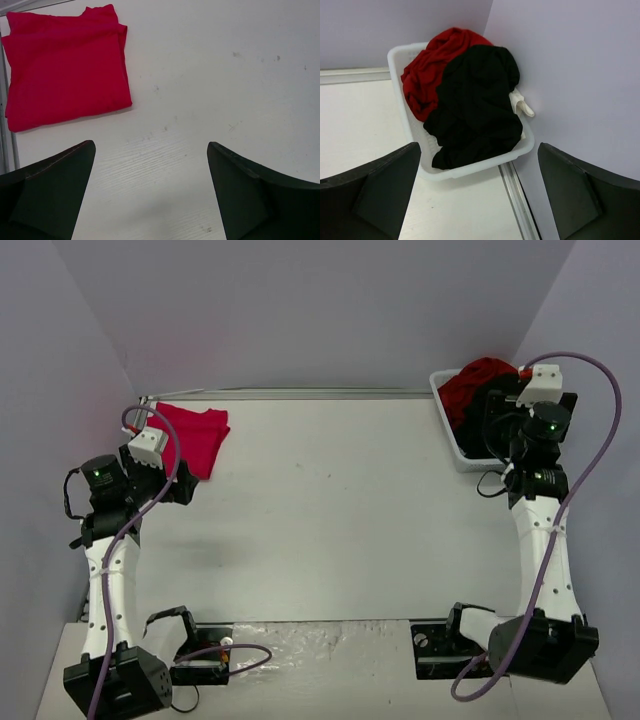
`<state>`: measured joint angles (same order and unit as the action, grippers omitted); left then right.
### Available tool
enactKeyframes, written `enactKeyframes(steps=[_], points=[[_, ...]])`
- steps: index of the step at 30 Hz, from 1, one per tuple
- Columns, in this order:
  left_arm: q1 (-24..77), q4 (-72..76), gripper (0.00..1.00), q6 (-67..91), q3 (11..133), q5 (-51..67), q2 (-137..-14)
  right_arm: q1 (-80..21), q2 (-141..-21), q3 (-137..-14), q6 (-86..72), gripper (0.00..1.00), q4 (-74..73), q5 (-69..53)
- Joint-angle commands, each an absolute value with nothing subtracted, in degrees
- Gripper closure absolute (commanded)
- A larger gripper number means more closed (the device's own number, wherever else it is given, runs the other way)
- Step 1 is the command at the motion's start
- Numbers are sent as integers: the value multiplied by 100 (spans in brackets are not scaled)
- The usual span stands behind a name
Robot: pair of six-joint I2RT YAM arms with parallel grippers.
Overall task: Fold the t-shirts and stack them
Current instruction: Grab crumpled tshirt from bin with the right arm
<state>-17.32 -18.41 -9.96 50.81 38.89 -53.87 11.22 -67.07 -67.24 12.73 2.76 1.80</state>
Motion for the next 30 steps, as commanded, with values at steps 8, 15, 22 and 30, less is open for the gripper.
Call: enactKeyframes(steps=[8, 15, 22, 30], points=[[-1767, -1793, 6, -1054, 5151, 4420, -5274, 1063, -6397, -5977, 2609, 0, 1150, -344], [-1767, -1872, 6, -1116, 5150, 4500, -5203, 1002, -7900, -6300, 3348, 0, 2170, 949], [-1784, -1872, 6, -1204, 5089, 4491, -5247, 993, -9840, -7073, 3647, 2, 3005, 1923], [-1793, -1846, 6, -1222, 5063, 4465, -5457, 1037, -11502, -8392, 3411, 1, 2488, 1951]])
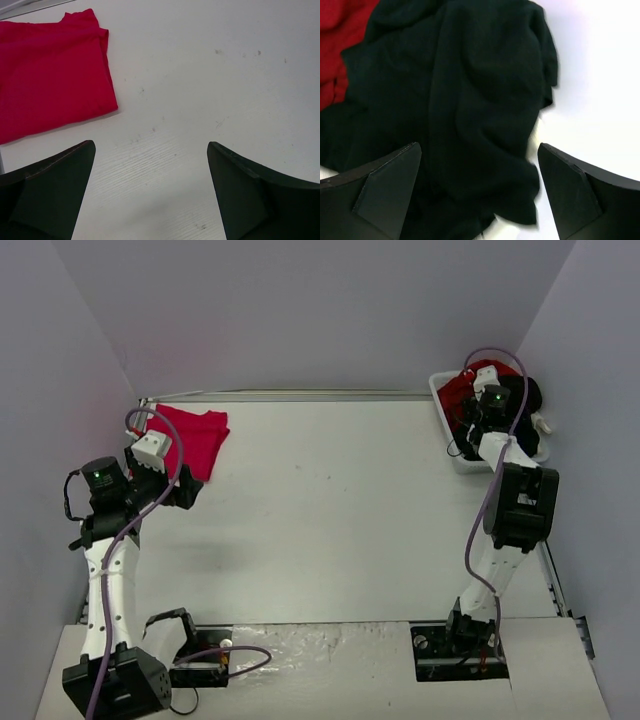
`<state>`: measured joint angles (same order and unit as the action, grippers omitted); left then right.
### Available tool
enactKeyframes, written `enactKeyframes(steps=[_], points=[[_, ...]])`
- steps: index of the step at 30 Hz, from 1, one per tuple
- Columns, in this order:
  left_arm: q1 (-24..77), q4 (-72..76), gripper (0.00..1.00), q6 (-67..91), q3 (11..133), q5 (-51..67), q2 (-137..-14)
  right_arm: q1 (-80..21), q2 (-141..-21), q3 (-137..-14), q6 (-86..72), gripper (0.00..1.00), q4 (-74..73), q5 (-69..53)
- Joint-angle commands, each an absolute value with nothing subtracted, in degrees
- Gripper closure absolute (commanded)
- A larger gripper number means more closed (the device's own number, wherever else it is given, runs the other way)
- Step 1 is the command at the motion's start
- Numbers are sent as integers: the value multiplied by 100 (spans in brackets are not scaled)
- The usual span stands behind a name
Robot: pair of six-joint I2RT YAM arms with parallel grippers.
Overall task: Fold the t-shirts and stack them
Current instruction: Grab crumpled tshirt from bin with the right arm
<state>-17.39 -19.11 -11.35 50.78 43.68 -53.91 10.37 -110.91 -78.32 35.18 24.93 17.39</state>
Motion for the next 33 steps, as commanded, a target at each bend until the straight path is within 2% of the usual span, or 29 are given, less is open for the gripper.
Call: enactKeyframes(steps=[1, 8, 11, 13, 14, 17, 25, 33], points=[[-1793, -1854, 6, -1230, 5063, 4456, -5475, 1055, -11670, -8568, 3358, 1, 2365, 1925], [-1819, -1872, 6, -1283, 5054, 4342, -5660, 1186, -12831, -9738, 3164, 1, 1960, 2056], [-1811, -1881, 6, -1292, 5063, 4272, -5757, 1195, -13218, -10010, 3208, 6, 1969, 2179], [-1811, -1881, 6, -1292, 5054, 4245, -5792, 1222, -13438, -10169, 3217, 30, 1960, 2232], [-1811, -1890, 6, -1292, 5062, 4236, -5792, 1230, -13482, -10204, 3208, 58, 1960, 2241], [-1811, -1907, 6, -1292, 5080, 4193, -5783, 1248, -13500, -10178, 3182, 100, 1977, 2232], [-1819, -1925, 6, -1266, 5106, 4210, -5669, 1222, -12183, -9222, 2787, 100, 1732, 1917], [-1819, -1855, 6, -1143, 5089, 4307, -5520, 1213, -10188, -8403, 2373, 100, 950, 1144]])
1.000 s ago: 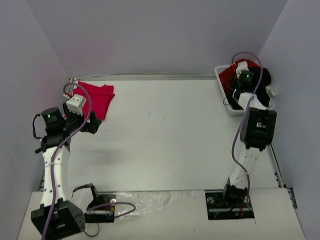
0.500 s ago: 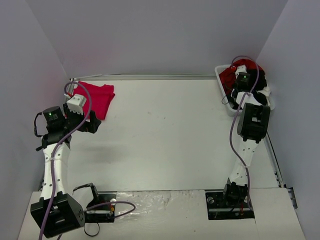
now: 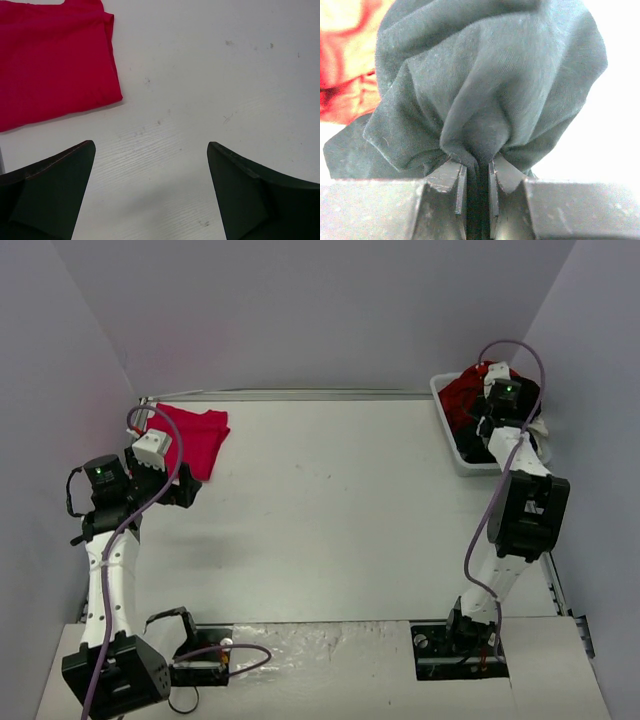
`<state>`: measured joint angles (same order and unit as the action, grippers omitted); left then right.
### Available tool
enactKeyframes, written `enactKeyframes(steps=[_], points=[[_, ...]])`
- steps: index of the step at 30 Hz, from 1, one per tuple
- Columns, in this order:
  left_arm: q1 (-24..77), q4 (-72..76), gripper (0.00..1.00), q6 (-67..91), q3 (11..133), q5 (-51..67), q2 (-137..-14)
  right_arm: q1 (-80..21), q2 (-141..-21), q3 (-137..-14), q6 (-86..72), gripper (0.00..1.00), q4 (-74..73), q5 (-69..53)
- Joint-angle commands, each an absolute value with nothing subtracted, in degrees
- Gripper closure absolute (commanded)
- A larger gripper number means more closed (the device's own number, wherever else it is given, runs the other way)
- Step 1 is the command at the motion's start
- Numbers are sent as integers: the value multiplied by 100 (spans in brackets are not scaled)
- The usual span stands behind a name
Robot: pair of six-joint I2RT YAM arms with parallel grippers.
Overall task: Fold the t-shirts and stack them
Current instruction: Grab crumpled tshirt from bin with the right arm, then move the tshirt to the center of the board
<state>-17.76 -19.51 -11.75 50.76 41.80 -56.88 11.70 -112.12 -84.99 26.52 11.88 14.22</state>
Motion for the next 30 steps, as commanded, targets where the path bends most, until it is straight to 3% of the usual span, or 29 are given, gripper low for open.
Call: enactKeyframes(steps=[1, 8, 14, 20, 30], points=[[-1819, -1854, 6, -1143, 5098, 4307, -5511, 1204, -9908, -8350, 2399, 100, 880, 1047], [-1819, -1819, 6, -1107, 5071, 4430, -5405, 1195, -9353, -8587, 2356, 100, 177, 678], [-1819, -1749, 6, -1090, 5036, 4403, -5300, 1038, -8738, -9105, 2083, 100, -815, -412], [-1828, -1749, 6, -1002, 5124, 4465, -5212, 308, -8192, -9974, 2118, 100, -1729, -737], [-1837, -1705, 6, -949, 5098, 4368, -5133, -1132, -7770, -11030, 2083, 100, -3479, -2881]])
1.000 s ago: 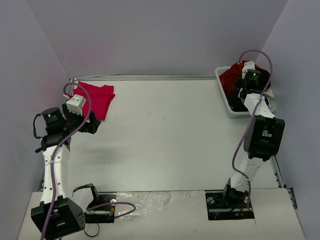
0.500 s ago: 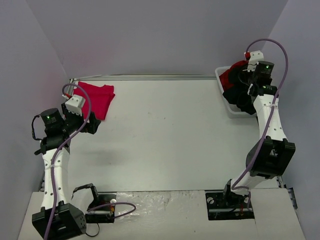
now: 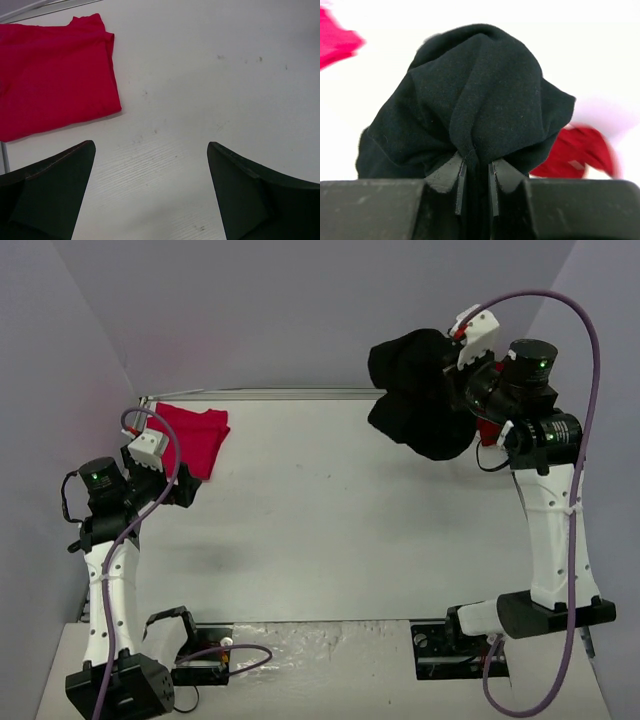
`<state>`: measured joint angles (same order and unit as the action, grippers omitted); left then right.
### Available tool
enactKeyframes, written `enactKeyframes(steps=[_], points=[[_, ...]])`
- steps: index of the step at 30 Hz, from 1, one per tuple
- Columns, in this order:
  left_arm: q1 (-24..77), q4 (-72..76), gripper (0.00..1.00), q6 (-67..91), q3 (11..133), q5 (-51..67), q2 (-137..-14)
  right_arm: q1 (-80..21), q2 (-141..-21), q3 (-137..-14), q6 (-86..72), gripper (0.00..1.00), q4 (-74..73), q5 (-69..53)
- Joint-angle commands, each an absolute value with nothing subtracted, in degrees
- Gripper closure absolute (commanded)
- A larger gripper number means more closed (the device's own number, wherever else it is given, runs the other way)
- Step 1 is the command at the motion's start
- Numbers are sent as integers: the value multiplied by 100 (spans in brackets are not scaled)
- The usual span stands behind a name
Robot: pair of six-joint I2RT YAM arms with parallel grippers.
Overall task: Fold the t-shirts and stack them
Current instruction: Move the tshirt to the center of the board
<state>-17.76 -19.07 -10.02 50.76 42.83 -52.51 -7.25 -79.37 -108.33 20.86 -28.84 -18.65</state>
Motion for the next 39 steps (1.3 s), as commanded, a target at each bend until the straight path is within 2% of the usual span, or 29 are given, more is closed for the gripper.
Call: enactKeyframes(steps=[1, 4, 5, 6, 7, 8, 9, 10, 12, 14, 21, 25, 29, 35, 39], points=[[-1846, -1688, 6, -941, 5089, 4359, -5142, -1238, -7709, -11048, 2127, 100, -3585, -3100], [-1863, -1688, 6, -958, 5080, 4368, -5133, -1274, -7507, -10829, 2223, 100, -3884, -4146], [-1872, -1688, 6, -949, 5071, 4368, -5133, -1274, -7445, -10654, 2432, 91, -3963, -4314], [-1881, -1696, 6, -958, 5071, 4368, -5124, -1274, -7401, -10174, 2504, 42, -3938, -4342], [-1881, -1688, 6, -958, 5071, 4368, -5133, -1283, -7383, -9917, 2574, 31, -3929, -4220], [-1881, -1670, 6, -958, 5063, 4377, -5124, -1275, -7444, -9679, 2471, 27, -3789, -3949], [-1881, -1670, 6, -949, 5054, 4377, -5133, -1274, -7540, -9259, 2339, 11, -3675, -3163], [-1881, -1670, 6, -958, 5054, 4394, -5142, -1257, -7819, -9107, 2321, 9, -3596, -2825], [-1881, -1652, 6, -949, 5036, 4412, -5159, -1205, -8067, -8808, 2434, 12, -3577, -2497], [-1872, -1661, 6, -958, 5036, 4447, -5168, -1213, -8226, -8430, 2487, 9, -3472, -2207], [-1881, -1678, 6, -949, 5053, 4561, -5159, -1265, -7832, -8086, 2662, 9, -3619, -2548], [-1872, -2064, 6, -1211, 5264, 5253, -5360, -1414, -7594, -7981, 2979, 9, -4200, -3127], [-1776, -2696, 6, -1608, 5449, 6449, -5598, -1818, -7314, -7665, 3103, 8, -4553, -3094], [-1381, -3338, 3, -2091, 5730, 6022, -5870, -2013, -6996, -6674, 2742, 4, -4017, -2549], [-434, -4278, 2, -3064, 6037, 5819, -6222, -2188, -7391, -6653, 2873, 4, -4174, -2925]])
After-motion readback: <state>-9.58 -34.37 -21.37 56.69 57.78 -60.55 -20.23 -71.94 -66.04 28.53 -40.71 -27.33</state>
